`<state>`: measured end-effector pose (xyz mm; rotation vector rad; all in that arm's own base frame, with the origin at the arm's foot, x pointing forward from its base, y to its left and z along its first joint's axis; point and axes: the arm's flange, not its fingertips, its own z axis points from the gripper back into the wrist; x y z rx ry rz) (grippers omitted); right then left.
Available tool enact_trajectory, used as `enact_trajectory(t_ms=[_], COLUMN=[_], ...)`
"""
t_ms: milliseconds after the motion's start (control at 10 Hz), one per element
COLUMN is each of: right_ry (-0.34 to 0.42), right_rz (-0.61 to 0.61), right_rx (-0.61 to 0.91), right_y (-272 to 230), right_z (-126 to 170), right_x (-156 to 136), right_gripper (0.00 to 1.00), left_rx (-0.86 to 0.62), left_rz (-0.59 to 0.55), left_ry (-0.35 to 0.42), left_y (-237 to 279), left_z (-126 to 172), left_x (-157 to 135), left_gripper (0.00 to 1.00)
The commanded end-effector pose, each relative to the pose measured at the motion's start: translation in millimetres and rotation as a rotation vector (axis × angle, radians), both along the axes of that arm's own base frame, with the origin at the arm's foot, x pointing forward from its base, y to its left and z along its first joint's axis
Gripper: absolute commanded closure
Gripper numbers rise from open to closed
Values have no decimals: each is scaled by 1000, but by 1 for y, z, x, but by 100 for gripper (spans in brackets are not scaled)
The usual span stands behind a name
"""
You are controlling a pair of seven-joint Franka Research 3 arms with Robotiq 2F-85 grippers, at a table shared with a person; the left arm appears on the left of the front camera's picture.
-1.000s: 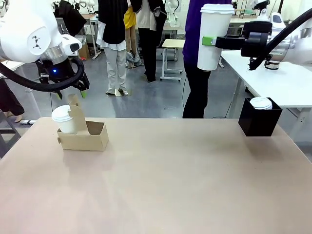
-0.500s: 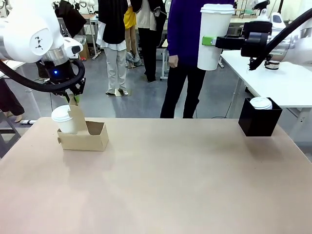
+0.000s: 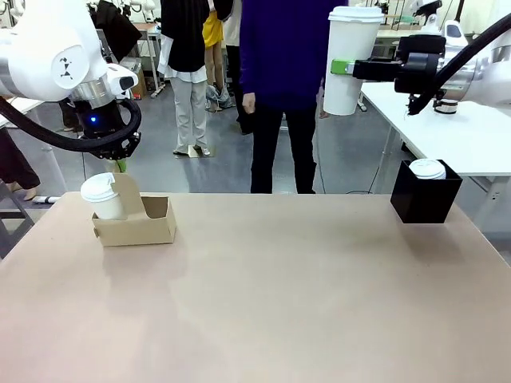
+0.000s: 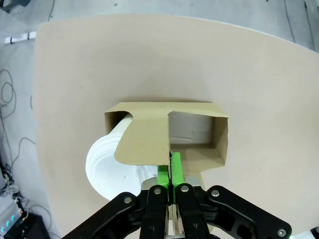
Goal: Pour a drink into a cup and package it in a carrier.
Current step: Position the Cup Carrier in the center of the table.
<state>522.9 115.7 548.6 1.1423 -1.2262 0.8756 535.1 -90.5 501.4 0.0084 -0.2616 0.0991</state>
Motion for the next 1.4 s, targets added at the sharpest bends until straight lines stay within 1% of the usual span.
enact_trajectory(t_ms=[0, 200, 300, 400, 500, 600, 700, 800, 900, 1000, 1100, 1200, 1300], right_ry=[-9, -9, -9, -9, -9, -9, -9, -9, -9, -9, -9, -9, -9], right_rz=[3, 3, 3, 3, 3, 3, 3, 3, 3, 3, 3, 3, 3], right_rx=[4, 4, 4, 4, 4, 4, 4, 4, 4, 4, 4, 4, 4], right_y=[0, 0, 0, 0, 0, 0, 0, 0, 0, 0, 0, 0, 0], right_z=[6, 6, 6, 6, 6, 6, 6, 6, 6, 6, 6, 6, 6], right_x=[0, 0, 0, 0, 0, 0, 0, 0, 0, 0, 0, 0, 0], right_gripper=[20, 20, 20, 20, 20, 20, 20, 20, 20, 20, 20, 20, 20], left_rx=[15, 15, 2, -21, -34, -13, -6, 8, -2, -3, -14, -28, -47], left_rz=[-4, -4, -1, 32, 33, 25, 28, 2, -20, -37, -27, -21, -26], left_ry=[-1, -1, 1, -11, -10, -6, 9, 42, 80, 105, 127, 133, 116], left_y=[2, 2, 0, -6, -24, -47, -74, -100, -126, -156, -178, -196, -211], left_z=[-1, -1, -1, 13, 30, 43, 56, 64, 65, 61, 53, 46, 40], left_x=[0, 0, 0, -11, -24, -38, -54, -69, -83, -99, -108, -116, -124], left_gripper=[100, 100, 97, 98, 98, 98, 98, 98, 98, 98, 98, 98, 98])
